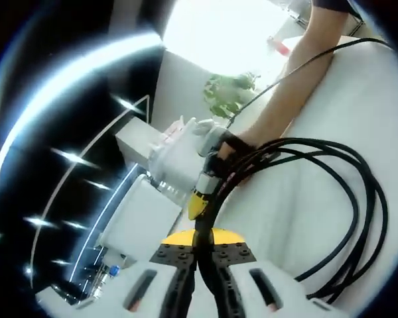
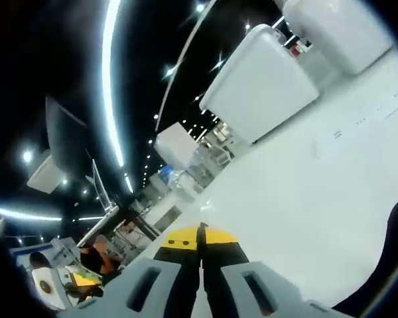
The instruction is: Coil the Type-C to USB data cable on the desktop and secure it with Velcro straps.
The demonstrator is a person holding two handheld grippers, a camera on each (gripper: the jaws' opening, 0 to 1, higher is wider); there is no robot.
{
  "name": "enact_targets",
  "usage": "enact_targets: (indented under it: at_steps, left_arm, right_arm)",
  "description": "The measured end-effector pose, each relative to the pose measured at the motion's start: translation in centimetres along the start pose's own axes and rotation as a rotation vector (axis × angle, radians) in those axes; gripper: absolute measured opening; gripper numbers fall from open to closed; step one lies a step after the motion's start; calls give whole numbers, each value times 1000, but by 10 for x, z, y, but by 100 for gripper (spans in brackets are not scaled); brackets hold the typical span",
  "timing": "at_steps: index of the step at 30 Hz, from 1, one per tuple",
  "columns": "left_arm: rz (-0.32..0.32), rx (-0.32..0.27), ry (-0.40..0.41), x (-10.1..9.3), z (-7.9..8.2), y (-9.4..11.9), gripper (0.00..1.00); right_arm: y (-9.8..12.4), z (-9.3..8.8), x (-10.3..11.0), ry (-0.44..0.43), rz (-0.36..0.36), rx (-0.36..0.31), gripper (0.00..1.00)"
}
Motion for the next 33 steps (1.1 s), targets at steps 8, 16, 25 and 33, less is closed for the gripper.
enact_targets:
  at_steps: [8, 16, 25, 33]
  left_arm:
    - [5, -6, -2, 3, 2, 1, 7]
    - [3, -24, 3, 3, 7, 1, 7]
    - [1, -45, -2, 1, 18, 1, 7]
    - [0, -41, 5, 0, 22, 2, 7]
  right_arm:
    - [80, 2, 1, -29, -43, -85, 0]
    - [176, 11, -12, -100, -162, -217, 0]
    - [233, -17, 4, -102, -207, -223, 1]
    - [232, -43, 23, -89, -191, -140, 2]
Point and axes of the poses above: the point that each gripper's makers call its tool centre point, and the gripper's own axes: y roughly backward along the fingers, x roughly to its left, z roughly out of its top, the point moved 1 cm from there along y, roughly backward along the fingers, and after that the axes turned 9 degrees about -y, right-handed, at the moved point
